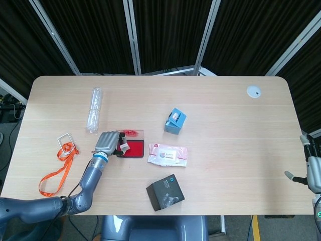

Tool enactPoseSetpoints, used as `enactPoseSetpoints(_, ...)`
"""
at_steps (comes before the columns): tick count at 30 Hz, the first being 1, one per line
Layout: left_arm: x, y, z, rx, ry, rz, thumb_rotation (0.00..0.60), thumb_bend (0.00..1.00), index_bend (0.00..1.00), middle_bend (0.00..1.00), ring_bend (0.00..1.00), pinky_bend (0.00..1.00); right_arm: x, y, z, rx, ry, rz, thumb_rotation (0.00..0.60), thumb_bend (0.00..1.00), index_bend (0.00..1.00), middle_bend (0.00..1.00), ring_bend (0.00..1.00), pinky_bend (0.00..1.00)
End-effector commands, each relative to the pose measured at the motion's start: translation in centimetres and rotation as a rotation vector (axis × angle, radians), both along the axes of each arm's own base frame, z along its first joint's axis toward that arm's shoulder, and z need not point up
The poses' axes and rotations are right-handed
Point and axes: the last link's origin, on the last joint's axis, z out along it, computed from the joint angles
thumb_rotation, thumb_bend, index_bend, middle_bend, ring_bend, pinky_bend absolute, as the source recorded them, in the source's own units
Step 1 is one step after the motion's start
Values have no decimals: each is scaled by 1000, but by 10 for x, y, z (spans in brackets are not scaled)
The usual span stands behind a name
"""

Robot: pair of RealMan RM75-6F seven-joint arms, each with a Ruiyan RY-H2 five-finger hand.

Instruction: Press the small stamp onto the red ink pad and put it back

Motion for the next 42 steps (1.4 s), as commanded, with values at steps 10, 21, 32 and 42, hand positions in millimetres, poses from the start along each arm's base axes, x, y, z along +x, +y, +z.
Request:
enactPoseSetpoints(10, -9, -3, -17, -22, 14, 22, 600, 372, 562, 539, 807, 892, -1, -1, 1, -2, -1, -2, 600, 0, 0, 0, 0, 0)
enactPoseSetpoints(21, -8, -4, -17, -17, 4, 19, 600, 372, 561, 539, 804, 890, 0, 0, 2, -6, -2, 0, 600, 0, 0, 0, 0, 0)
enactPoseSetpoints(32, -3, -1, 14, 39, -41, -4, 600, 374, 562, 538, 803, 889, 2, 1, 2, -6, -5, 8, 600, 0, 0, 0, 0, 0)
enactPoseSetpoints(42, -46, -4, 42, 61, 24, 51, 600, 372, 558, 534, 801, 887, 7, 4, 1, 1, -7, 25, 600, 0, 0, 0, 0, 0)
